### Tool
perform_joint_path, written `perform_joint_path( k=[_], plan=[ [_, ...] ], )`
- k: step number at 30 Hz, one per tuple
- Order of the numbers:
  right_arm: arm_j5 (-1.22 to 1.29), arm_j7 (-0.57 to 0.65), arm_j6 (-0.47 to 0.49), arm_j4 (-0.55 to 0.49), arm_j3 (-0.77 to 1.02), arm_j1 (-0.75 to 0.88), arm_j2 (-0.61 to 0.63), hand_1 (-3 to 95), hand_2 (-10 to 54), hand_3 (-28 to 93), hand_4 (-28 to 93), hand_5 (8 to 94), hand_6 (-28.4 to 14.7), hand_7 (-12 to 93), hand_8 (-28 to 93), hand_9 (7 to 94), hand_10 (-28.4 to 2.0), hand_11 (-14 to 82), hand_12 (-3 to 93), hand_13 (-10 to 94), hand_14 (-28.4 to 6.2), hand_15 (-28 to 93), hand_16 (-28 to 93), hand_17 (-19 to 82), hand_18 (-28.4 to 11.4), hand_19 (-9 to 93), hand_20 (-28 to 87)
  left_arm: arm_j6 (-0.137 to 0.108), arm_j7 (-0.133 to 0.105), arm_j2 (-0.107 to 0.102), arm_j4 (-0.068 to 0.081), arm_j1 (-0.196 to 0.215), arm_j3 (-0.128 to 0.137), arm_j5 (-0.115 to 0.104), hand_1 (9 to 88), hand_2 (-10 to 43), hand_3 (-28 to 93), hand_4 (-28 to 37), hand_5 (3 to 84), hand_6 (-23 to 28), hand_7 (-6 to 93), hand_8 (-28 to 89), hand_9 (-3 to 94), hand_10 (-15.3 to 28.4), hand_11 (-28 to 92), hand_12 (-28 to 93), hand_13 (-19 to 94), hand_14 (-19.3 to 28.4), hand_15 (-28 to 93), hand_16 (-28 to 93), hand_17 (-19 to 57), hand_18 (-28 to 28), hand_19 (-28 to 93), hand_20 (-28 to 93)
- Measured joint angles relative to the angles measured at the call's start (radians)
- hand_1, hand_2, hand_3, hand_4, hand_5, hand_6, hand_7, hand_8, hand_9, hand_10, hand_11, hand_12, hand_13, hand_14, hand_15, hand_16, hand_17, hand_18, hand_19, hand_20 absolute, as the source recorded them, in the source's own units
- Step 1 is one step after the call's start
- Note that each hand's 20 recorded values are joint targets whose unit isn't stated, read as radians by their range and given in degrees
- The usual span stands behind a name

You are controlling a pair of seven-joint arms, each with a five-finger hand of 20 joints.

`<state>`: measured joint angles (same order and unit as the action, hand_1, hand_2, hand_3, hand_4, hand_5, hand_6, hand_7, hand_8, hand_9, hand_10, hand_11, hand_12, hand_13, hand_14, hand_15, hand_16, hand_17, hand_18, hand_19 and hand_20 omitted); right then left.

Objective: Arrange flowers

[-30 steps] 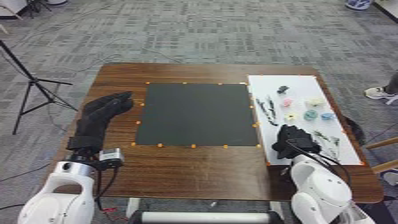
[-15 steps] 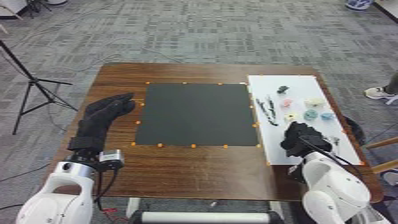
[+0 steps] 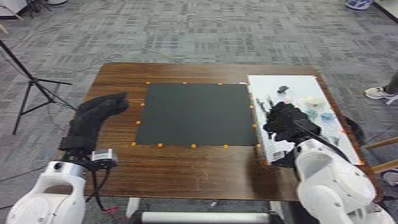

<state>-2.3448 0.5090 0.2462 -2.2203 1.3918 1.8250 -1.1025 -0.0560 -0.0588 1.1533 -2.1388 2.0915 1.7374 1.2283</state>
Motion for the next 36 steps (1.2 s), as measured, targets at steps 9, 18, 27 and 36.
perform_joint_path(
  k=[9, 18, 27, 36],
  plan=[
    [0.02, -0.019, 0.004, 0.066, -0.199, -0.197, -0.022, 52.1, -9.5, 63, 0, 71.0, -2.1, 43, 33, 91.6, -8.7, 50.2, 34.4, 94, 1.1, 77, 22, 75, -11.9, 93, 61, -0.04, 0.001, -0.072, 0.058, 0.01, 0.069, -0.015, 25.4, -1.2, 66, -19.1, 48.1, 5.1, 14.8, -7, 48.8, 15.0, 20, 11, 36, 19.4, 21, 0, 3.4, 13.5, 13, 17],
    [0.011, -0.067, 0.0, 0.185, -0.377, -0.35, -0.068, 51.9, -9.5, 63, 0, 71.0, -2.0, 44, 33, 91.7, -8.7, 50.2, 34.1, 94, 1.1, 77, 22, 75, -11.9, 93, 61, -0.055, -0.007, -0.073, 0.085, 0.005, 0.067, -0.02, 24.6, -0.7, 66, -20.6, 48.2, 5.1, 14.9, -7, 48.9, 15.0, 20, 11, 36, 19.3, 21, -1, 3.6, 13.4, 12, 17],
    [-0.005, -0.097, 0.001, 0.296, -0.49, -0.444, -0.11, 51.7, -9.5, 64, 0, 70.9, -1.8, 44, 33, 91.9, -8.6, 50.0, 34.0, 94, 1.1, 77, 22, 75, -11.9, 93, 61, -0.075, -0.031, -0.087, 0.151, -0.036, 0.014, -0.039, 23.0, 0.4, 66, -23.5, 48.6, 5.1, 15.1, -7, 49.3, 15.1, 20, 11, 36, 19.2, 21, -1, 3.9, 13.1, 11, 17],
    [-0.039, -0.104, 0.007, 0.422, -0.496, -0.499, -0.227, 51.6, -9.5, 64, 0, 71.1, -1.8, 45, 32, 92.3, -8.4, 49.8, 33.9, 94, 1.1, 77, 22, 75, -11.9, 93, 61, -0.174, -0.082, -0.115, 0.201, -0.088, -0.05, -0.071, 21.0, 2.0, 67, -27.1, 48.0, 4.8, 15.5, -8, 48.1, 14.9, 20, 11, 34, 17.8, 17, -1, 4.1, 12.2, 9, 16]
  ],
)
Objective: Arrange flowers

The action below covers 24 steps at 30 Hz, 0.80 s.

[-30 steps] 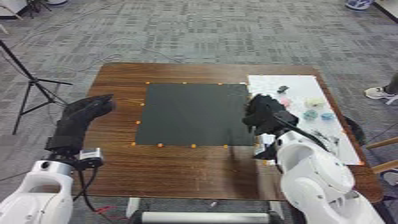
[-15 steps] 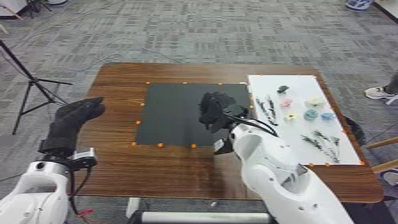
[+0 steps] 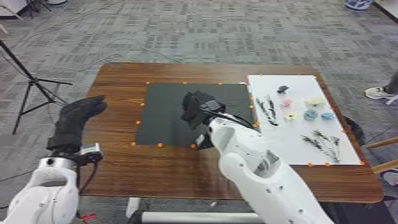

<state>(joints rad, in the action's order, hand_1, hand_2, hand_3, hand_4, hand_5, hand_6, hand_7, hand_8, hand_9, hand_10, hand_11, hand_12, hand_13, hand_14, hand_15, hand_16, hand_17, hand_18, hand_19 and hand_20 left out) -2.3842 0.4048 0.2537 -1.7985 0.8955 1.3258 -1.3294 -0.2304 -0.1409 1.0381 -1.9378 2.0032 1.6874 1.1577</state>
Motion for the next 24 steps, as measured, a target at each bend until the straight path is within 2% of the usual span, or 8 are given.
perform_joint_path(
  k=[2, 4, 6, 8, 10, 19, 24],
  plan=[
    [-0.016, -0.008, 0.007, 0.025, 0.0, -0.01, -0.032, 51.6, -9.5, 64, 0, 71.1, -1.7, 45, 32, 92.4, -8.4, 49.8, 33.8, 94, 1.1, 77, 21, 75, -11.9, 93, 62, -0.022, -0.013, -0.007, 0.028, -0.026, -0.018, -0.008, 20.6, 2.1, 68, -27.7, 48.0, 4.7, 15.7, -8, 48.2, 14.9, 20, 11, 34, 17.7, 17, -1, 4.1, 12.2, 9, 16],
    [-0.037, -0.017, 0.014, 0.042, 0.0, -0.016, -0.063, 51.6, -9.5, 64, 0, 71.2, -1.6, 45, 32, 92.5, -8.3, 49.8, 33.8, 94, 1.2, 77, 21, 75, -11.9, 93, 62, -0.03, -0.021, -0.011, 0.053, -0.051, -0.028, -0.022, 20.4, 2.2, 68, -28.0, 48.0, 4.7, 15.8, -8, 48.2, 14.9, 20, 11, 34, 17.7, 17, -1, 4.1, 12.2, 9, 16],
    [-0.053, -0.022, 0.021, 0.049, -0.004, -0.018, -0.089, 51.5, -9.5, 64, 0, 71.3, -1.7, 45, 32, 92.6, -8.2, 49.8, 33.7, 94, 1.1, 77, 21, 75, -12.0, 93, 62, -0.033, -0.025, -0.014, 0.063, -0.066, -0.028, -0.045, 20.4, 2.3, 68, -28.1, 47.9, 4.7, 15.9, -8, 48.2, 14.9, 20, 11, 34, 17.8, 17, 0, 4.0, 12.2, 9, 16],
    [-0.063, -0.026, 0.025, 0.054, -0.01, -0.018, -0.111, 51.5, -9.5, 64, 0, 71.3, -1.6, 45, 32, 92.7, -8.2, 49.7, 33.7, 94, 1.1, 77, 21, 75, -12.0, 93, 62, -0.033, -0.028, -0.016, 0.064, -0.072, -0.028, -0.065, 20.4, 2.2, 68, -28.2, 48.0, 4.7, 16.0, -8, 48.2, 14.9, 20, 11, 34, 17.8, 17, 0, 4.0, 12.1, 9, 16],
    [-0.068, -0.028, 0.027, 0.061, -0.014, -0.017, -0.13, 51.7, -9.5, 64, -1, 71.4, -1.6, 45, 31, 92.7, -8.2, 49.7, 33.7, 94, 1.1, 77, 21, 75, -12.0, 93, 62, -0.033, -0.03, -0.016, 0.064, -0.075, -0.028, -0.072, 20.3, 2.2, 68, -28.2, 48.0, 4.7, 16.1, -8, 48.2, 14.9, 20, 11, 34, 17.8, 17, 0, 4.0, 12.1, 9, 16],
    [-0.076, -0.039, 0.025, 0.105, -0.028, -0.002, -0.163, 53.9, -9.5, 63, -5, 73.2, -1.3, 45, 25, 93.3, -8.1, 49.0, 33.3, 94, 0.9, 77, 21, 75, -12.0, 93, 62, -0.032, -0.035, -0.016, 0.074, -0.097, -0.042, -0.077, 20.2, 2.1, 68, -28.2, 48.0, 4.7, 16.1, -8, 48.3, 14.9, 20, 11, 34, 17.7, 17, 0, 3.9, 12.1, 9, 16],
    [-0.081, -0.048, -0.041, 0.149, -0.031, 0.012, -0.173, 54.8, -9.5, 62, -7, 74.1, -1.6, 44, 23, 93.6, -8.4, 47.0, 31.0, 94, 0.5, 74, 21, 74, -12.0, 93, 59, -0.024, -0.037, -0.015, 0.074, -0.104, -0.048, -0.078, 20.2, 1.9, 68, -28.2, 47.9, 4.7, 15.9, -8, 48.3, 14.9, 20, 11, 34, 17.7, 17, 0, 3.8, 12.2, 9, 16]
  ],
)
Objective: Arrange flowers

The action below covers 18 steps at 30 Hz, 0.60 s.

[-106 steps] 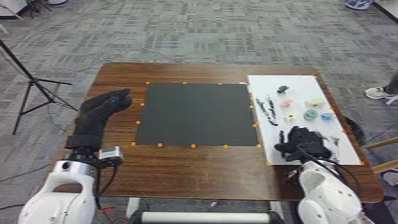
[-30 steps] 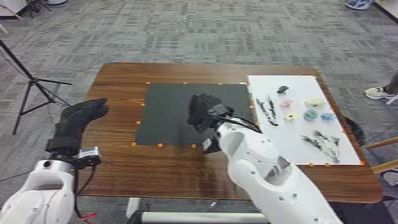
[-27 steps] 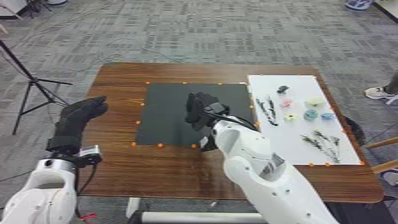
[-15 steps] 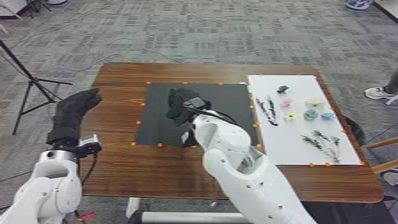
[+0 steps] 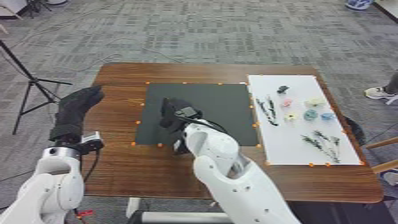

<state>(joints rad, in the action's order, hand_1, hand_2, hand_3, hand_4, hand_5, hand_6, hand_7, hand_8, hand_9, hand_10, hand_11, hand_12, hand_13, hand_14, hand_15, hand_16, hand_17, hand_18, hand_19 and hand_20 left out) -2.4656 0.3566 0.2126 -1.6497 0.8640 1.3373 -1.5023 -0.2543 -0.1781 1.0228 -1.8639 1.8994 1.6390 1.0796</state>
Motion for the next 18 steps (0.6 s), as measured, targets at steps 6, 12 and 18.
perform_joint_path(
  k=[6, 12, 18],
  plan=[
    [0.097, 0.01, -0.084, 0.036, -0.004, 0.004, -0.006, 55.2, -9.5, 62, -9, 75.7, -1.8, 42, 21, 93.7, -9.0, 46.2, 27.8, 94, 0.0, 73, 21, 74, -11.8, 93, 58, 0.015, 0.001, 0.004, -0.001, -0.008, -0.014, 0.0, 20.6, 1.8, 68, -27.9, 47.9, 4.7, 15.7, -8, 48.3, 14.9, 20, 11, 34, 17.8, 17, 0, 3.6, 12.3, 9, 16],
    [0.158, 0.038, -0.083, 0.053, -0.004, 0.004, -0.017, 54.8, -9.5, 62, -10, 77.1, -1.4, 38, 21, 93.7, -10.1, 42.4, 23.2, 94, -0.2, 72, 20, 74, -11.8, 93, 57, 0.03, 0.003, 0.009, -0.001, -0.022, -0.028, 0.001, 20.8, 1.6, 68, -27.2, 47.8, 4.7, 15.8, -8, 48.2, 14.7, 20, 11, 34, 17.9, 17, 0, 3.5, 12.4, 9, 16],
    [0.176, 0.05, -0.087, 0.072, -0.003, 0.005, -0.029, 52.5, -9.5, 61, -10, 78.2, -1.4, 36, 21, 93.7, -10.0, 41.7, 21.8, 94, -0.4, 72, 20, 74, -11.9, 93, 56, 0.044, 0.005, 0.015, 0.0, -0.035, -0.036, 0.002, 21.1, 1.5, 68, -26.8, 47.8, 4.7, 15.7, -8, 48.2, 14.8, 20, 11, 34, 18.0, 18, 0, 3.4, 12.4, 9, 16]
  ],
)
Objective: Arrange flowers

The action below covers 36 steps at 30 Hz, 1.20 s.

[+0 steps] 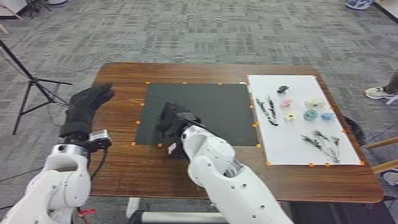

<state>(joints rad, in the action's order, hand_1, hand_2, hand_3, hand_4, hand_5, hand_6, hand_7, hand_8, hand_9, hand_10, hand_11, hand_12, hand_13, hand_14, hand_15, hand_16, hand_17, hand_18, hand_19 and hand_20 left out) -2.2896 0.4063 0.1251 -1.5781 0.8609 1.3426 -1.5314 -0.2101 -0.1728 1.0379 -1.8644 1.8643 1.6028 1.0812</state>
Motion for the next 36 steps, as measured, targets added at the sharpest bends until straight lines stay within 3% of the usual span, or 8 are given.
perform_joint_path(
  k=[9, 14, 21, 24, 28, 36],
  plan=[
    [0.0, 0.006, -0.009, 0.01, 0.007, 0.008, -0.007, 43.7, -7.8, 62, -10, 80.2, -2.7, 29, 20, 93.7, -11.0, 36.0, 19.2, 94, -0.9, 70, 20, 73, -12.3, 93, 55, 0.012, 0.007, 0.007, -0.005, 0.0, 0.001, 0.001, 21.6, 1.4, 67, -26.3, 47.6, 4.7, 15.7, -8, 48.0, 14.7, 20, 11, 34, 18.0, 18, 0, 3.3, 12.5, 9, 16],
    [0.009, 0.006, -0.008, 0.01, 0.012, 0.011, -0.009, 39.2, -5.3, 64, -9, 79.0, -3.6, 26, 13, 93.7, -11.8, 29.8, 18.3, 94, -1.2, 69, 20, 72, -12.7, 93, 54, 0.013, 0.009, 0.01, -0.008, 0.006, 0.008, 0.007, 21.7, 1.4, 67, -26.3, 47.7, 4.7, 15.7, -8, 48.1, 14.7, 20, 11, 34, 17.9, 17, 0, 3.6, 12.0, 8, 15],
    [0.03, 0.007, -0.007, 0.01, 0.013, 0.011, -0.008, 35.2, -1.9, 65, -9, 77.6, -4.0, 27, -5, 93.7, -12.8, 23.5, 18.7, 94, -1.7, 67, 21, 72, -12.9, 93, 53, 0.011, 0.017, -0.005, 0.021, 0.015, 0.008, 0.019, 21.5, 1.4, 67, -26.7, 47.9, 4.8, 15.6, -8, 48.2, 14.8, 20, 11, 34, 17.8, 17, -1, 4.1, 11.0, 7, 15],
    [0.047, 0.007, -0.003, 0.004, 0.014, 0.01, -0.004, 29.0, 5.9, 64, -9, 75.8, -4.6, 25, -6, 93.4, -13.3, 19.8, 19.1, 94, -2.6, 65, 22, 69, -14.5, 93, 54, 0.014, 0.024, -0.01, 0.025, 0.037, 0.023, 0.034, 21.4, 1.4, 68, -26.8, 47.9, 4.7, 15.6, -8, 48.2, 14.7, 20, 11, 35, 17.8, 17, -1, 4.1, 11.0, 7, 15],
    [0.135, 0.012, -0.002, -0.031, 0.002, 0.005, 0.028, 26.2, 8.5, 62, -9, 71.7, -5.5, 23, -5, 88.9, -14.3, 16.6, 19.1, 94, -3.7, 60, 25, 67, -15.5, 93, 55, 0.015, 0.037, -0.016, 0.021, 0.088, 0.058, 0.046, 21.2, 1.3, 68, -26.9, 48.0, 4.7, 15.7, -8, 48.3, 14.7, 20, 11, 35, 17.8, 17, 0, 4.2, 11.0, 7, 15],
    [0.362, 0.045, 0.092, -0.219, 0.0, 0.002, 0.178, 19.8, 8.9, 62, -8, 61.6, -7.4, 24, -4, 76.6, -17.5, 11.9, 16.7, 94, -4.9, 52, 31, 62, -17.5, 93, 54, 0.013, 0.054, -0.021, -0.009, 0.184, 0.095, 0.047, 21.2, 1.3, 68, -27.0, 47.9, 4.5, 15.8, -8, 48.5, 14.7, 20, 11, 37, 17.9, 18, -1, 3.1, 12.1, 7, 15]
  ],
)
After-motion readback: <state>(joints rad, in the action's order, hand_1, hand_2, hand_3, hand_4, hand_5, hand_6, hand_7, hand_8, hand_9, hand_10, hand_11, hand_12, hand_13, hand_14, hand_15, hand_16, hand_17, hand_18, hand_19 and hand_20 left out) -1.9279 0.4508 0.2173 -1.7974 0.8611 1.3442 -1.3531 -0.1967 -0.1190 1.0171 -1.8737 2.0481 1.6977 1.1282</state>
